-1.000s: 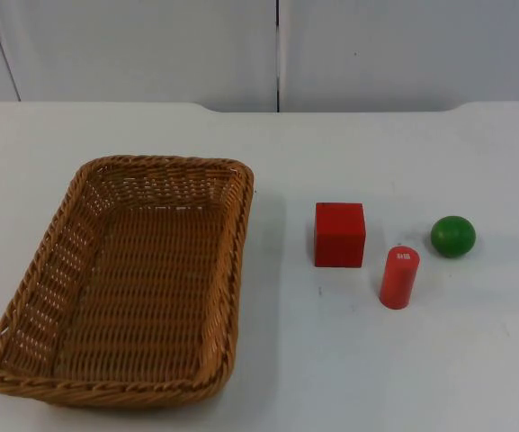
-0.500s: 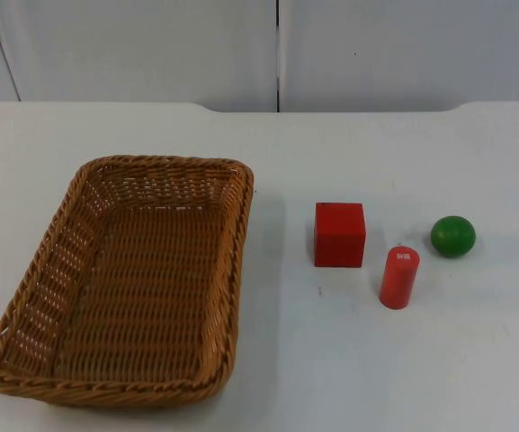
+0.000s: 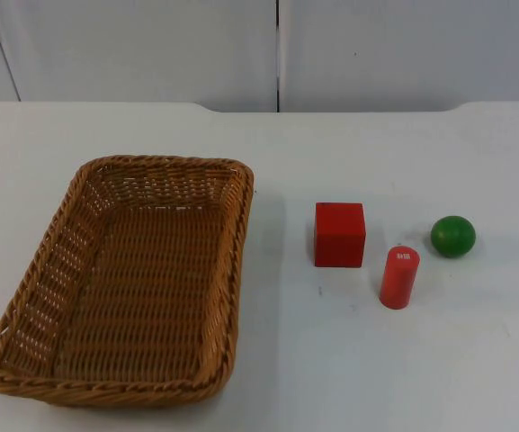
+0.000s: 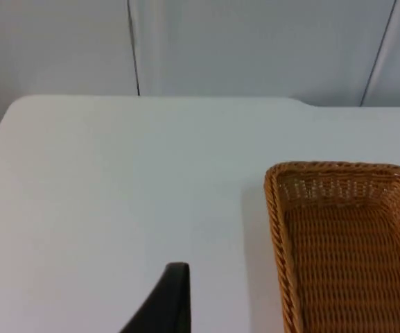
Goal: Pick up the basket with the left hand and place the object to the left of the red cylinder into the basket with the right hand.
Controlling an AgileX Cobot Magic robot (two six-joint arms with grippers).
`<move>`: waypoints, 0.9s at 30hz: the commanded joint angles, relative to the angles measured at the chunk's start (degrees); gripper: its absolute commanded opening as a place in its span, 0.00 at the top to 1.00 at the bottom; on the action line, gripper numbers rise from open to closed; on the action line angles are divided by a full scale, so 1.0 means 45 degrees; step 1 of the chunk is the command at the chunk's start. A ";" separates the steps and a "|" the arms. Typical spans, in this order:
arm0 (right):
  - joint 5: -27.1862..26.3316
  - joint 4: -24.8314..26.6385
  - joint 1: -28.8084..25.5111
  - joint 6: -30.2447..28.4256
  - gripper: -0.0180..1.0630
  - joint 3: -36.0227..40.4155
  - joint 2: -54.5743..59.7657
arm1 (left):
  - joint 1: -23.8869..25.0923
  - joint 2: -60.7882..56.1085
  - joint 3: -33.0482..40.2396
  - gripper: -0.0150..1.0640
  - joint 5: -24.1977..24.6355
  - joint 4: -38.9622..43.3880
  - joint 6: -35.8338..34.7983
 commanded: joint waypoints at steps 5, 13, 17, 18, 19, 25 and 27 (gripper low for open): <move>-0.0055 0.0000 -0.0059 -0.0137 0.01 0.0017 -0.0056 | 0.0053 0.0838 -0.0605 0.01 -0.0232 -0.0397 0.0002; -0.0115 -0.0075 -0.0059 -0.0133 0.01 -0.0035 -0.0056 | 0.0053 0.2576 -0.1856 0.01 -0.0232 -0.0424 0.0002; -0.0444 -0.0140 -0.0059 -0.0133 0.01 -0.0247 0.0138 | 0.0053 0.3091 -0.1980 0.01 -0.0205 -0.0562 0.0002; -0.0665 -0.0179 -0.0059 -0.0133 0.01 -0.0499 0.0564 | 0.0053 0.3190 -0.1980 0.01 -0.0163 -0.0616 0.0002; -0.0824 -0.0228 -0.0059 -0.0133 0.01 -0.0714 0.0832 | 0.0053 0.3260 -0.1980 0.01 -0.0084 -0.0676 0.0002; -0.1398 -0.0316 -0.0059 -0.0230 0.01 -0.1729 0.2227 | 0.0053 0.3313 -0.1980 0.01 0.0191 -0.0694 0.0139; -0.1662 -0.0316 -0.0059 -0.0230 0.01 -0.2178 0.2989 | 0.0053 0.3313 -0.1980 0.01 0.0317 -0.0727 0.0244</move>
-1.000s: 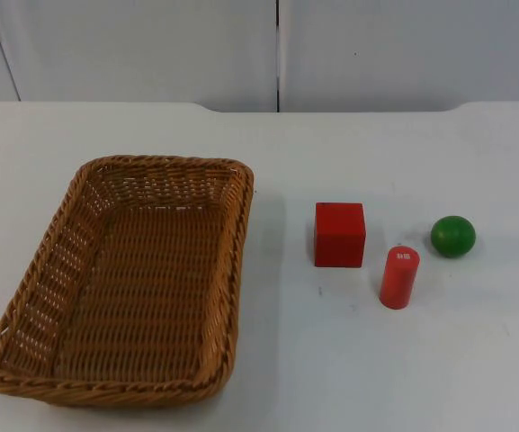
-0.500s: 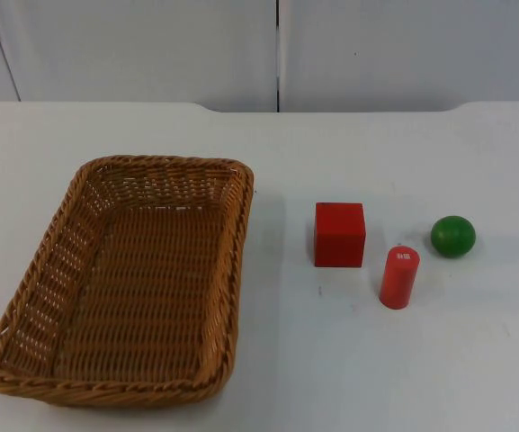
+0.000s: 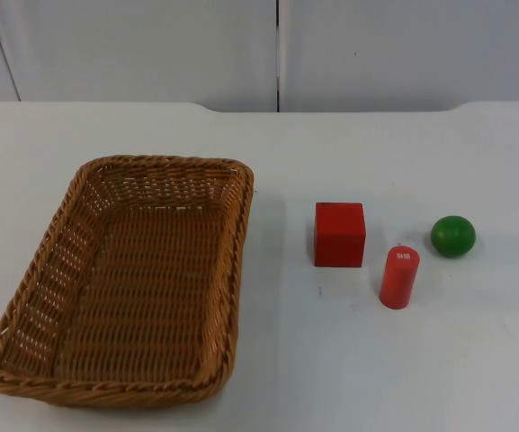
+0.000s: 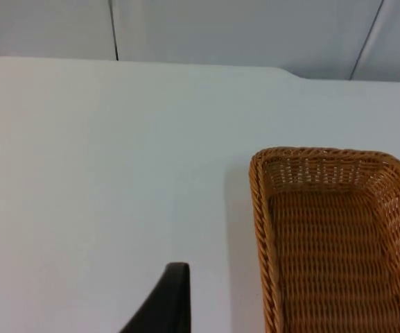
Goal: Pick up the basket with the left hand and place the object to the left of the red cylinder into the basket with the right hand.
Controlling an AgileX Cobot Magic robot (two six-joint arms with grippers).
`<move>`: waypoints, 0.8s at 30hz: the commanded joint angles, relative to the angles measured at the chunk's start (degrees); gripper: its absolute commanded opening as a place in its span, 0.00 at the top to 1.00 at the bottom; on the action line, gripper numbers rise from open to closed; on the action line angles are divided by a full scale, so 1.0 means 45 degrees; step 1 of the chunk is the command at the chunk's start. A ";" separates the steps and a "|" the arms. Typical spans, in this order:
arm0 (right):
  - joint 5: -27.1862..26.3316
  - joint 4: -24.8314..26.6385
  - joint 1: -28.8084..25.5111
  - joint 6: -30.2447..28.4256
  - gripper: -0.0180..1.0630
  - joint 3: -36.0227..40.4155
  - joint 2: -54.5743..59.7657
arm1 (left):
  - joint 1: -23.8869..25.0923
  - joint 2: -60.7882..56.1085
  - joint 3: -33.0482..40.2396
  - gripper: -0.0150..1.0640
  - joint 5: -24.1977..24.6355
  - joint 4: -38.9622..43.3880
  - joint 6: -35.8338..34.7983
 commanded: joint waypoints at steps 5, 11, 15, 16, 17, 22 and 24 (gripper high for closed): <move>-0.0843 -0.0091 -0.0059 -0.0138 0.01 -0.0967 0.1768 | 0.0053 0.0020 -0.0095 0.01 0.0250 -0.0196 0.0201; -0.1358 -0.0091 -0.0059 -0.0138 0.01 -0.1538 0.3304 | 0.0053 0.0020 -0.0095 0.01 0.0249 -0.0196 0.0229; -0.2041 -0.0091 -0.0059 -0.0138 0.01 -0.1538 0.4151 | 0.0053 0.0020 -0.0095 0.01 0.0249 -0.0196 0.0229; -0.2183 -0.0091 -0.0059 -0.0138 0.01 -0.1538 0.4381 | 0.0053 0.0020 -0.0095 0.01 0.0249 -0.0196 0.0229; -0.2339 -0.0091 -0.0059 -0.0138 0.01 -0.1538 0.4593 | 0.0053 0.0020 -0.0095 0.01 0.0249 -0.0196 0.0252; -0.2760 -0.0091 -0.0059 -0.0162 0.01 -0.1538 0.5298 | 0.0053 0.0020 -0.0095 0.01 0.0249 -0.0196 0.0283; -0.3005 -0.0091 -0.0059 -0.0162 0.01 -0.1538 0.5561 | 0.0053 0.0149 -0.0095 0.01 0.0249 -0.0224 0.0283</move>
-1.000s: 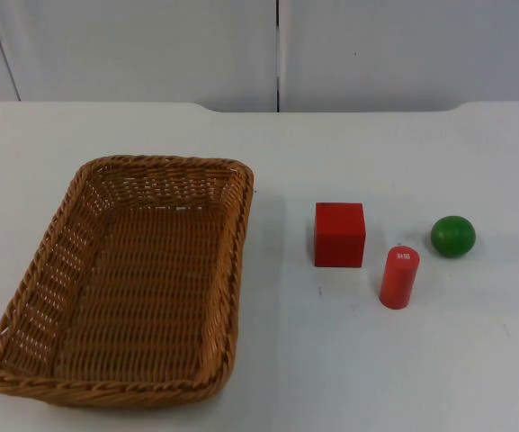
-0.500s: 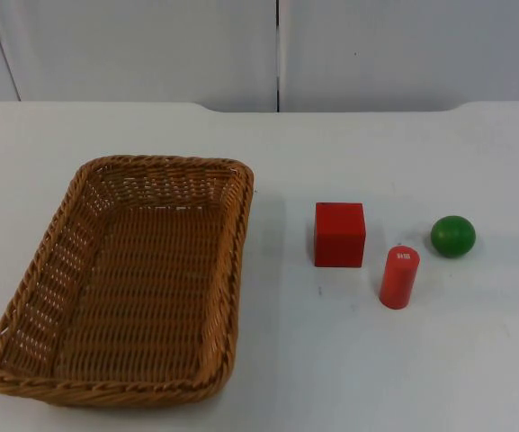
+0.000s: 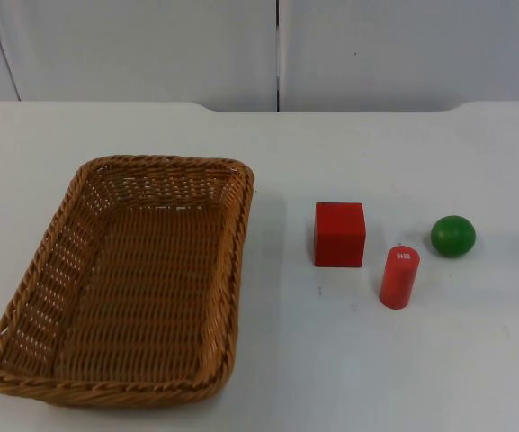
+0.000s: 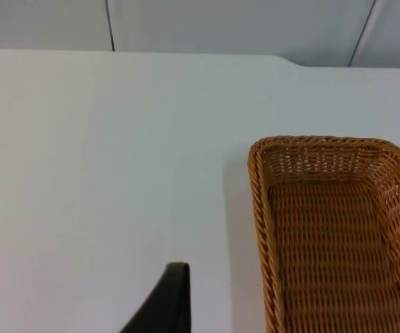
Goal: Pick up the basket with the left hand and place the object to the left of the red cylinder into the basket with the right hand.
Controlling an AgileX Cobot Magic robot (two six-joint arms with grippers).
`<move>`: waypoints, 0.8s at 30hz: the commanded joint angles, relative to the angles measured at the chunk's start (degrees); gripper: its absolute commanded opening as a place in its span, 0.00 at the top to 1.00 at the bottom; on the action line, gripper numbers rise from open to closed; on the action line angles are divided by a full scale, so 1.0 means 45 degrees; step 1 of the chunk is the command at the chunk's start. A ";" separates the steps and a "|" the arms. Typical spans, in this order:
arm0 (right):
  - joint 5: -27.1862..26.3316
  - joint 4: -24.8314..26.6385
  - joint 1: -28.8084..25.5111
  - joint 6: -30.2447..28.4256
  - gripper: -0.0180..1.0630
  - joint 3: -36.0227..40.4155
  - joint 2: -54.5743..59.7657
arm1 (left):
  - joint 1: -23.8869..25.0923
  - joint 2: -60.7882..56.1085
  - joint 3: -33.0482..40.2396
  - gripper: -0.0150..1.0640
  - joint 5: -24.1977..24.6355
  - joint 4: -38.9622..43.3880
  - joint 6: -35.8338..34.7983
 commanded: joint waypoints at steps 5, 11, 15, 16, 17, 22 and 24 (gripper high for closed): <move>-0.0599 -0.0091 -0.0059 -0.0286 0.01 -0.0086 0.0749 | 0.0053 0.0787 -0.0095 0.01 0.0038 -0.0729 0.0447; -0.0998 -0.0091 -0.0059 -0.0286 0.01 -0.0086 0.1005 | 0.0053 0.2060 -0.0095 0.01 0.0038 -0.1101 0.0851; -0.1150 -0.0091 -0.0059 -0.0286 0.01 -0.0086 0.1005 | 0.0053 0.2805 -0.0095 0.01 -0.0068 -0.1101 0.0851; -0.1150 -0.0091 -0.0059 -0.0286 0.01 -0.0086 0.1005 | 0.0053 0.3036 -0.0095 0.01 -0.0101 -0.1120 0.0851; -0.1150 -0.0091 -0.0059 -0.0286 0.01 -0.0086 0.1005 | 0.0053 0.3314 -0.0095 0.01 -0.0132 -0.1120 0.0887; -0.1150 -0.0091 -0.0059 -0.0286 0.01 -0.0086 0.1005 | 0.0053 0.4397 -0.0095 0.01 -0.0424 -0.1233 0.1206; -0.1150 -0.0091 -0.0059 -0.0286 0.01 -0.0086 0.1005 | 0.0053 0.4925 -0.0095 0.01 -0.0631 -0.1478 0.1441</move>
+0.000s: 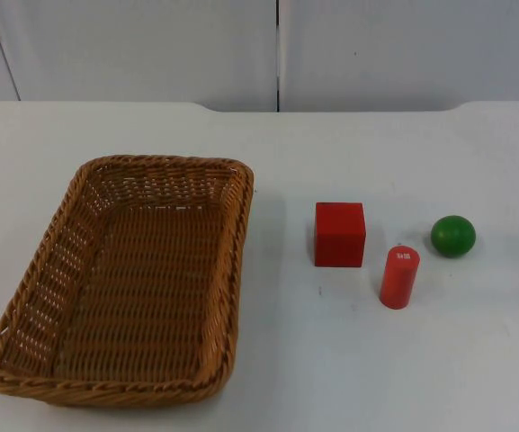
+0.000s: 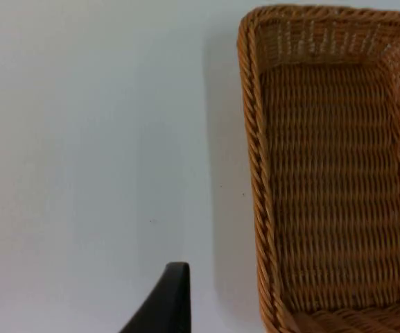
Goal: Pick up the basket with the left hand and place the object to the left of the red cylinder into the basket with the right hand.
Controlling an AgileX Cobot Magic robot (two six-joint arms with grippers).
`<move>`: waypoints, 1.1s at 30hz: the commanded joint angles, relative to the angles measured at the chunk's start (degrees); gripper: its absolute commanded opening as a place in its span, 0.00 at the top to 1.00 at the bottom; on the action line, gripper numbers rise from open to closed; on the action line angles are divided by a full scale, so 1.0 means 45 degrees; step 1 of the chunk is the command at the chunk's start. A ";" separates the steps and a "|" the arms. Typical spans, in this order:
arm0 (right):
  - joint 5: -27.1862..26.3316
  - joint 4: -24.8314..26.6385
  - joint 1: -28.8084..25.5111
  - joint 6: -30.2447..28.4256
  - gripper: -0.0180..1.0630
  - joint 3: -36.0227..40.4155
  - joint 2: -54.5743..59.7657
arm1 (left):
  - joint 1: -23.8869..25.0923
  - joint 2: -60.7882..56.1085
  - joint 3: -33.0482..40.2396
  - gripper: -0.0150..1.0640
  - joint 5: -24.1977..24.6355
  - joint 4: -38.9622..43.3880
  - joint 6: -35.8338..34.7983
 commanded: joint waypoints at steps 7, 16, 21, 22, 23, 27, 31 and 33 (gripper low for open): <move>-0.0404 -0.0091 -0.0059 -0.0160 0.01 -0.0086 -0.0006 | 0.0053 0.1810 -0.0095 0.01 -0.0518 -0.0765 0.0901; -0.0733 -0.0091 -0.0059 -0.0160 0.01 -0.0086 -0.0006 | 0.0053 0.3497 -0.0095 0.01 -0.1077 -0.2833 0.2958; -0.0957 -0.0091 -0.0059 -0.0201 0.01 -0.0086 -0.0006 | 0.0053 0.4562 -0.0116 0.01 -0.1773 -0.3021 0.3053; -0.0985 -0.0091 -0.0059 -0.0201 0.01 -0.0086 -0.0006 | 0.0053 0.4825 -0.0116 0.01 -0.1919 -0.3021 0.3053; -0.1069 -0.0091 -0.0059 -0.0259 0.01 -0.0086 -0.0006 | 0.0053 0.5042 -0.0176 0.01 -0.1977 -0.3021 0.3053; -0.1551 -0.0091 -0.0059 -0.0509 0.01 -0.0086 -0.0006 | 0.0053 0.5748 -0.0617 0.01 -0.1871 -0.3021 0.3053; -0.1811 -0.0091 -0.0059 -0.0534 0.01 -0.0086 -0.0006 | 0.0053 0.6394 -0.0835 0.01 -0.1984 -0.3196 0.3737; -0.1811 -0.0091 -0.0059 -0.0534 0.01 -0.0086 -0.0006 | 0.0053 0.6588 -0.0835 0.01 -0.2059 -0.3386 0.4054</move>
